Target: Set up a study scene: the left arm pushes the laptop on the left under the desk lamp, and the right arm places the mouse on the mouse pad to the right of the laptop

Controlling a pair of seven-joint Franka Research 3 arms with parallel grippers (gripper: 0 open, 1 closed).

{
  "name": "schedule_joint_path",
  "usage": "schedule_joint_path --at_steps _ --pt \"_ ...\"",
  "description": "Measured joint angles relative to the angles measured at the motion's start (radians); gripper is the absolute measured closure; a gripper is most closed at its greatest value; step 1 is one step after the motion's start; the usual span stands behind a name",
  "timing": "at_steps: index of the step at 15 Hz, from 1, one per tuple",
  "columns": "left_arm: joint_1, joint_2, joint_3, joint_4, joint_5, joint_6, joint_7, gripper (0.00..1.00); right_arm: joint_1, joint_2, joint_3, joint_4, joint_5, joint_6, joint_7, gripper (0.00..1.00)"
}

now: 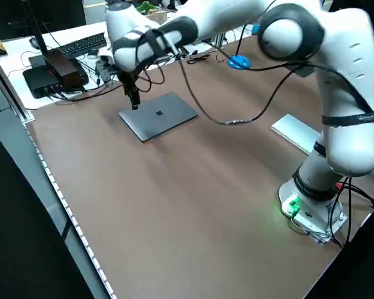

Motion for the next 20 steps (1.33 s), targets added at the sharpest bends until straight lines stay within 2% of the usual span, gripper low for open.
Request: schedule_joint_path --at_steps 1,2,5,12,20 --pt "-0.002 0.044 0.0 0.037 0.0 0.005 -0.026 0.0 -0.001 0.002 0.0 -0.05 0.0 0.049 -0.003 0.0" --pt "-0.013 0.115 0.004 0.086 0.0 0.028 -0.055 0.0 -0.002 0.008 -0.001 -0.145 0.0 0.151 -0.007 0.0" --pt "-0.064 0.198 0.049 0.131 0.0 0.042 -0.123 0.0 -0.016 0.045 -0.002 -0.236 0.0 0.278 -0.011 0.0" --pt "-0.077 0.258 0.078 0.153 0.0 0.092 -0.173 0.0 -0.036 0.195 -0.001 -0.273 0.0 0.418 -0.019 0.0" --pt "-0.061 0.287 0.077 0.155 -0.008 0.112 -0.189 0.0 -0.033 0.237 0.004 -0.274 -0.002 0.429 -0.029 0.09"
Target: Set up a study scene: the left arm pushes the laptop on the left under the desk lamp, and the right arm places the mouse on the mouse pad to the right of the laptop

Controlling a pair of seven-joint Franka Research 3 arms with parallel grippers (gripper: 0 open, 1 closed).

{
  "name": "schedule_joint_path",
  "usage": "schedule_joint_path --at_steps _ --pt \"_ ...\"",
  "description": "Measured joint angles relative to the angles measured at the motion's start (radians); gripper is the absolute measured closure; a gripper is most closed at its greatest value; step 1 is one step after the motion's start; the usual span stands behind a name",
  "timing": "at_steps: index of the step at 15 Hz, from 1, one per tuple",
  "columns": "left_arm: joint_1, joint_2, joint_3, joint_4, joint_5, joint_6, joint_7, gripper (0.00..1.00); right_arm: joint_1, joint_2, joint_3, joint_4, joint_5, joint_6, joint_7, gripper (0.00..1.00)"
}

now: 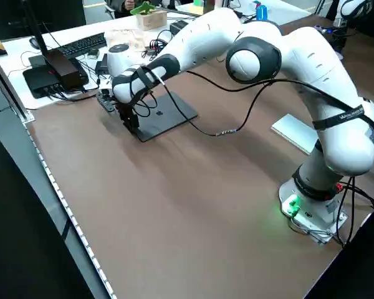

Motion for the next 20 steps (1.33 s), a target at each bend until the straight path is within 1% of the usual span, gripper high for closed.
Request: schedule_joint_path --at_steps 1,2,4,5,6,9,13,14,16,18,20 --pt "0.002 0.0 0.0 0.0 -0.004 0.0 -0.001 0.0 0.0 0.001 0.0 0.0 -0.003 0.0 -0.001 0.15" --pt "0.004 0.0 0.0 0.0 -0.005 0.0 -0.001 0.0 0.0 0.002 0.0 0.0 -0.011 -0.001 -0.001 0.15" --pt "0.007 0.001 0.0 0.0 -0.005 0.0 -0.001 0.0 0.0 0.003 0.0 0.0 -0.021 -0.001 -0.002 0.23" --pt "0.014 0.002 0.001 0.0 -0.005 0.001 -0.001 0.0 0.0 0.003 -0.001 0.001 -0.027 -0.001 -0.004 0.28" --pt "0.02 0.006 0.002 0.0 -0.005 0.001 0.002 0.0 0.0 0.002 -0.002 0.002 -0.029 -0.003 -0.005 0.37" --pt "0.034 0.019 0.0 0.002 -0.005 0.007 0.008 0.0 0.0 0.002 -0.002 0.002 -0.029 -0.004 -0.006 0.37" --pt "0.03 0.019 0.001 0.004 -0.005 0.007 0.006 0.0 0.005 0.002 0.002 0.011 -0.031 -0.024 -0.009 0.37" --pt "0.029 0.019 0.0 0.005 -0.005 0.007 0.006 0.0 0.016 0.001 0.004 0.028 -0.032 -0.044 -0.009 0.37" --pt "0.025 0.02 -0.003 0.005 -0.005 0.01 0.006 0.0 0.06 -0.003 0.008 0.091 -0.032 -0.099 0.013 0.37" --pt "0.023 0.02 -0.014 0.006 -0.005 0.013 0.006 0.0 0.123 -0.009 0.013 0.162 -0.031 -0.132 0.059 0.37" --pt "0.02 0.02 -0.016 0.006 -0.005 0.013 0.006 0.0 0.184 -0.014 0.02 0.202 -0.026 -0.148 0.089 0.37"
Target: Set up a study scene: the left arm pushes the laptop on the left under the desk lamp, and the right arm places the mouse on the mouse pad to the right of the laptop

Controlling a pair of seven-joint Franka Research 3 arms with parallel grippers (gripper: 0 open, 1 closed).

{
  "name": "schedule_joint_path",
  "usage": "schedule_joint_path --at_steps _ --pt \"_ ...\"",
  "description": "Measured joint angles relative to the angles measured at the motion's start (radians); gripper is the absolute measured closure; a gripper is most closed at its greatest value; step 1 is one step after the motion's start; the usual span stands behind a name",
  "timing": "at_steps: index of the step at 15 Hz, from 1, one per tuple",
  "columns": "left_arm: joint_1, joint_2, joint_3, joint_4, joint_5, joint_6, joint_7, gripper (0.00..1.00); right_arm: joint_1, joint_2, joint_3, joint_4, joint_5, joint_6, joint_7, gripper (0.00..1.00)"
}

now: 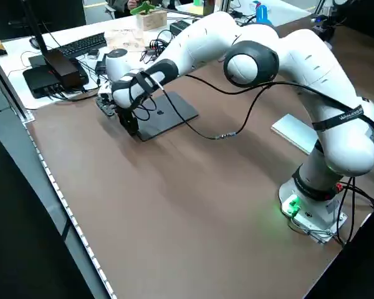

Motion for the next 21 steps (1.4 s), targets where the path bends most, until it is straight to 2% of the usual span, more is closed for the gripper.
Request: schedule_joint_path --at_steps 4,7,11,15,21 --pt "-0.005 0.0 -0.013 -0.002 0.0 0.0 -0.005 0.0 0.104 0.001 0.004 0.012 0.072 0.016 0.011 0.37" --pt "-0.007 -0.001 -0.028 -0.015 0.0 0.013 -0.014 0.0 0.168 0.007 0.005 0.012 0.152 0.076 0.021 0.37" --pt "-0.039 -0.006 -0.058 -0.08 0.0 0.068 -0.057 0.0 0.274 0.075 0.005 0.013 0.173 0.121 0.182 0.37" --pt "-0.086 -0.028 -0.062 -0.113 0.0 0.074 -0.07 0.0 0.301 0.124 0.004 0.023 0.173 0.142 0.218 0.37" --pt "-0.142 -0.058 -0.063 -0.163 0.0 0.08 -0.125 0.0 0.302 0.137 0.002 0.034 0.173 0.145 0.226 0.36"
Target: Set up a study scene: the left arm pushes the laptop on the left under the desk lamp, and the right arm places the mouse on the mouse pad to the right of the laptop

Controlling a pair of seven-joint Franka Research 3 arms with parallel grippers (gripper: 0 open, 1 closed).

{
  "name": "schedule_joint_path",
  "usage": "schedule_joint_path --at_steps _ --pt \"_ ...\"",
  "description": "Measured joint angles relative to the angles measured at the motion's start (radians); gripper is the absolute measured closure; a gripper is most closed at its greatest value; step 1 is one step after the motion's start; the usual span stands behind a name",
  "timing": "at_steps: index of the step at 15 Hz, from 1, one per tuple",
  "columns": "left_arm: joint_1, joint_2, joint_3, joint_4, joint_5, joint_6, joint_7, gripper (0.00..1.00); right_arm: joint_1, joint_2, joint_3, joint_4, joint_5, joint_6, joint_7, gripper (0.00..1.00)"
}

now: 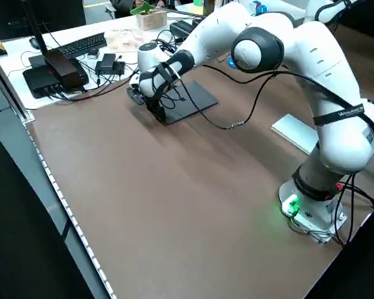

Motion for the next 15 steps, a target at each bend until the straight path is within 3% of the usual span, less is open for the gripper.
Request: schedule_joint_path --at_steps 4,5,10,13,14,15 --pt "-0.053 -0.047 -0.002 -0.087 0.0 0.045 -0.089 0.0 0.0 0.0 0.0 0.001 0.0 0.0 0.002 0.03" --pt "-0.072 -0.056 -0.002 -0.105 0.0 0.052 -0.109 0.0 0.0 0.0 0.0 0.001 0.0 0.0 0.002 0.0" --pt "-0.135 -0.075 -0.002 -0.142 0.0 0.06 -0.14 0.0 -0.001 -0.002 -0.007 0.026 0.0 -0.04 0.002 0.0" --pt "-0.179 -0.08 -0.002 -0.153 0.0 0.06 -0.191 0.0 -0.009 -0.021 -0.021 0.117 0.0 -0.203 0.002 0.0" --pt "-0.217 -0.083 -0.002 -0.161 0.0 0.06 -0.237 0.0 -0.033 -0.043 -0.027 0.208 -0.001 -0.34 0.002 0.0" --pt "-0.234 -0.086 -0.002 -0.167 0.0 0.06 -0.255 0.0 -0.05 -0.057 -0.029 0.257 -0.004 -0.398 0.002 0.0"
